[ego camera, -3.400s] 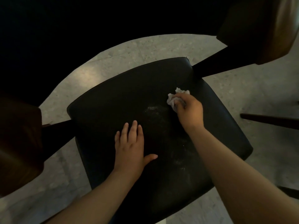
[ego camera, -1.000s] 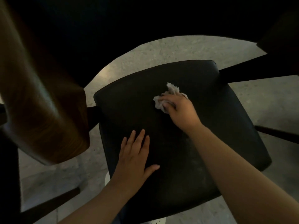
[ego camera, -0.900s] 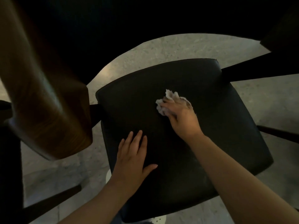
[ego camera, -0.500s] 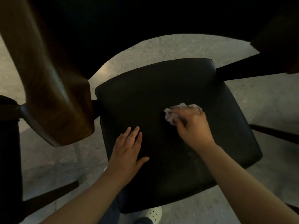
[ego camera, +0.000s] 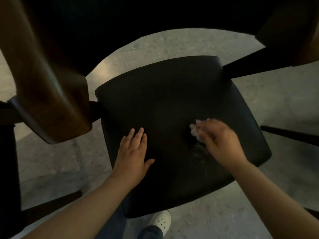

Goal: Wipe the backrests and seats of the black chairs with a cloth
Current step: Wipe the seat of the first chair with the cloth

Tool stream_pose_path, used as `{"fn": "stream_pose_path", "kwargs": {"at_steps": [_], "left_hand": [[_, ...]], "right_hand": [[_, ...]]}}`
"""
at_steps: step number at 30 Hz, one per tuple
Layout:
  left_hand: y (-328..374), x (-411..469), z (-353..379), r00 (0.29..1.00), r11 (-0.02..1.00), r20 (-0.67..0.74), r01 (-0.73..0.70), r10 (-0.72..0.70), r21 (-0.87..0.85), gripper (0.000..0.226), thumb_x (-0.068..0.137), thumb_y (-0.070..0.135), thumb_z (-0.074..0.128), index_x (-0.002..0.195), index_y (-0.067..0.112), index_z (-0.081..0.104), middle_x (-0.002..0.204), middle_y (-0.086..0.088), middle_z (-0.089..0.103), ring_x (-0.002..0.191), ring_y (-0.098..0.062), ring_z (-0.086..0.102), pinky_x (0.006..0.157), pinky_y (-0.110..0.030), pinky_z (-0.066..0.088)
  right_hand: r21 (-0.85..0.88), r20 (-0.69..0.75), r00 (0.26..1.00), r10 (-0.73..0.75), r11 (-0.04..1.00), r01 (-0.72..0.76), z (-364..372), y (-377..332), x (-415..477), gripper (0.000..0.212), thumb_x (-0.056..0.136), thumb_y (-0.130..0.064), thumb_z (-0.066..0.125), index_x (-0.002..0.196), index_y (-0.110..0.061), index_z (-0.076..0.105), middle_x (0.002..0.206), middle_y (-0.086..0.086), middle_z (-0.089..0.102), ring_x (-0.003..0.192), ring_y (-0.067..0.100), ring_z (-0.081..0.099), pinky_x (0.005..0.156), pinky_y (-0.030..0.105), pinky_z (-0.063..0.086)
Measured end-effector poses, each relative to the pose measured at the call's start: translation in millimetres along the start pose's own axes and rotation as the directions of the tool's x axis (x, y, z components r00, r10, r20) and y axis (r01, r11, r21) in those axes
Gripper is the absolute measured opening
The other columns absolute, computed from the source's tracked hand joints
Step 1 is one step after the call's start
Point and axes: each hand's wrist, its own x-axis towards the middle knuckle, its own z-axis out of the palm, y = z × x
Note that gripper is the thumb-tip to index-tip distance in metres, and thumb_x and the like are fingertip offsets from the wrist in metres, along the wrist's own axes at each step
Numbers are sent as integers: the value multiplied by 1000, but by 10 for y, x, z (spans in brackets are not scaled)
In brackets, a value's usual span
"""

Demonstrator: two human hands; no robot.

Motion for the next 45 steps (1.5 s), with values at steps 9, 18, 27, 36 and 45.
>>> {"fn": "stream_pose_path", "kwargs": {"at_steps": [9, 18, 27, 36, 45], "left_hand": [[269, -72, 81, 997, 1000, 82, 0, -2, 22, 100, 87, 66, 50, 154, 23, -11, 160, -1, -24, 146, -28, -24, 121, -50, -4], [293, -35, 106, 993, 996, 112, 13, -23, 85, 99, 87, 63, 54, 154, 23, -6, 160, -2, -22, 147, -30, -22, 121, -52, -1], [332, -16, 124, 993, 992, 110, 31, -44, 122, 100, 86, 63, 55, 155, 22, -3, 161, -3, -19, 147, -32, -18, 121, -54, 4], [345, 1, 132, 992, 986, 120, 28, -47, 161, 100, 86, 64, 55, 155, 21, -3, 161, -5, -17, 148, -34, -16, 121, -54, 4], [332, 2, 122, 992, 981, 128, -7, -18, 194, 101, 85, 66, 53, 155, 19, -4, 161, -7, -18, 147, -36, -16, 120, -57, 9]], "right_hand": [[-79, 26, 996, 81, 994, -78, 224, 70, 575, 35, 95, -28, 51, 129, -35, 54, 139, -7, 48, 132, 15, 39, 111, 46, 35], [-29, 227, 974, -2, 1000, 9, 151, 116, -625, 26, 94, -30, 50, 116, -39, 62, 116, -24, 53, 114, -3, 47, 100, 25, 43], [55, -53, 995, 82, 995, -79, 38, 215, 168, 28, 95, -23, 53, 121, -30, 62, 130, -11, 53, 123, 9, 46, 107, 39, 40], [-43, 23, 998, 55, 998, -54, 271, 272, -330, 24, 96, -27, 50, 117, -31, 62, 122, -9, 54, 117, 11, 46, 99, 32, 39], [57, -63, 972, 228, 973, -224, 145, 82, -976, 17, 94, -27, 52, 106, -33, 62, 98, -25, 50, 101, -1, 48, 89, 24, 42]]}}
